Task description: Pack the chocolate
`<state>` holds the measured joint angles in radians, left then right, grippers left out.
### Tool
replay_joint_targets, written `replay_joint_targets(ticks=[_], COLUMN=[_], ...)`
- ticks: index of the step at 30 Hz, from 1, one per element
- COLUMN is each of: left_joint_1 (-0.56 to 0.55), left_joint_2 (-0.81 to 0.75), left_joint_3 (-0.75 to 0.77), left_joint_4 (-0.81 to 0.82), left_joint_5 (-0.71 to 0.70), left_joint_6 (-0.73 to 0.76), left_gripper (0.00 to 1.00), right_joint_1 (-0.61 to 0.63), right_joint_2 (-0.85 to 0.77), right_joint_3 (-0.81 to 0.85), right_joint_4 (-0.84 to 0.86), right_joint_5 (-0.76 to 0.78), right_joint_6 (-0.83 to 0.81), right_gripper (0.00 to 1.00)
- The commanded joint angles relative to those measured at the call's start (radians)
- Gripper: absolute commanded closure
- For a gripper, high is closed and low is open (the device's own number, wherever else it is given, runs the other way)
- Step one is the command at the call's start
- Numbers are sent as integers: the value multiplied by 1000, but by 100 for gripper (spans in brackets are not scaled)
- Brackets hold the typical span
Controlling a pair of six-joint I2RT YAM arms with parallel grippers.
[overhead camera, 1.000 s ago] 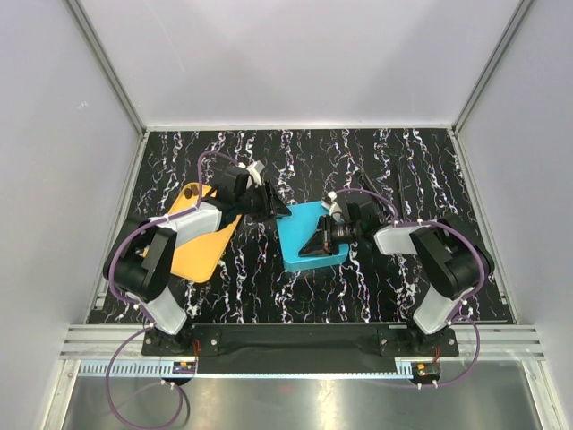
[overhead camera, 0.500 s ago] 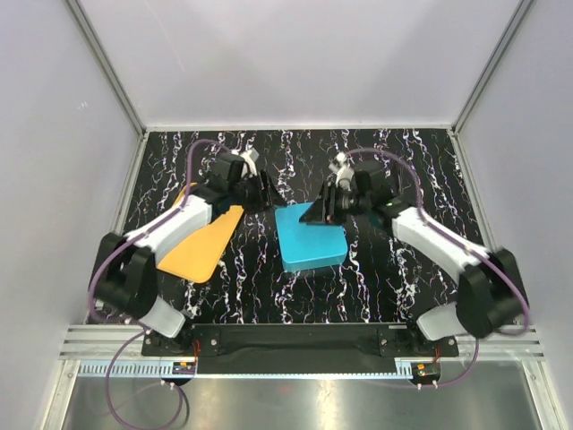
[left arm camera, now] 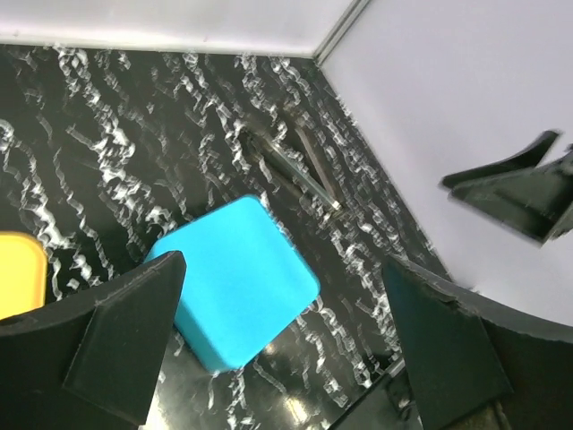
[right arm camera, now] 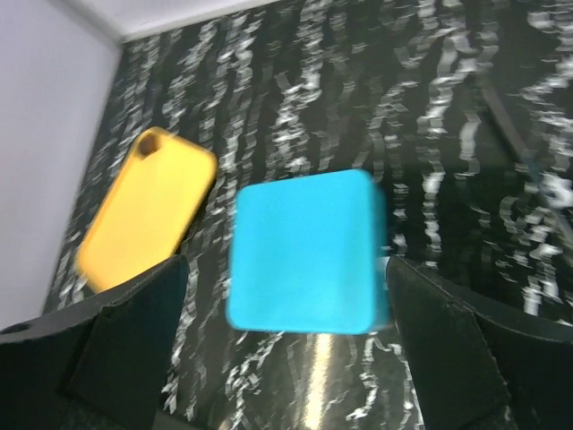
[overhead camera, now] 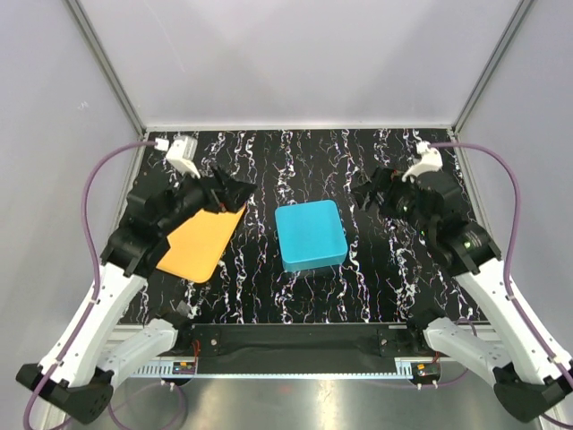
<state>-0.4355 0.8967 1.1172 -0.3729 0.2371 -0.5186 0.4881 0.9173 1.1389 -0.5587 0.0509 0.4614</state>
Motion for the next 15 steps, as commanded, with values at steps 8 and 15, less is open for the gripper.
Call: replay_joint_targets(ticks=[8,15], left_joint_1=[-3,-3], left_joint_2=[-147,-108], left_joint_3=[-257,-226], left_joint_4=[35,3], left_joint_5=[-24,-25], left_joint_6=[92,101], left_gripper=[1,1], right_joint_1=[4,4], right_joint_2=[-74,-78], right_joint_3=[-136,-142], right_joint_4=[-98,-93], right_joint_5=[251,270], right_joint_6=[22,2], right_gripper=[0,0])
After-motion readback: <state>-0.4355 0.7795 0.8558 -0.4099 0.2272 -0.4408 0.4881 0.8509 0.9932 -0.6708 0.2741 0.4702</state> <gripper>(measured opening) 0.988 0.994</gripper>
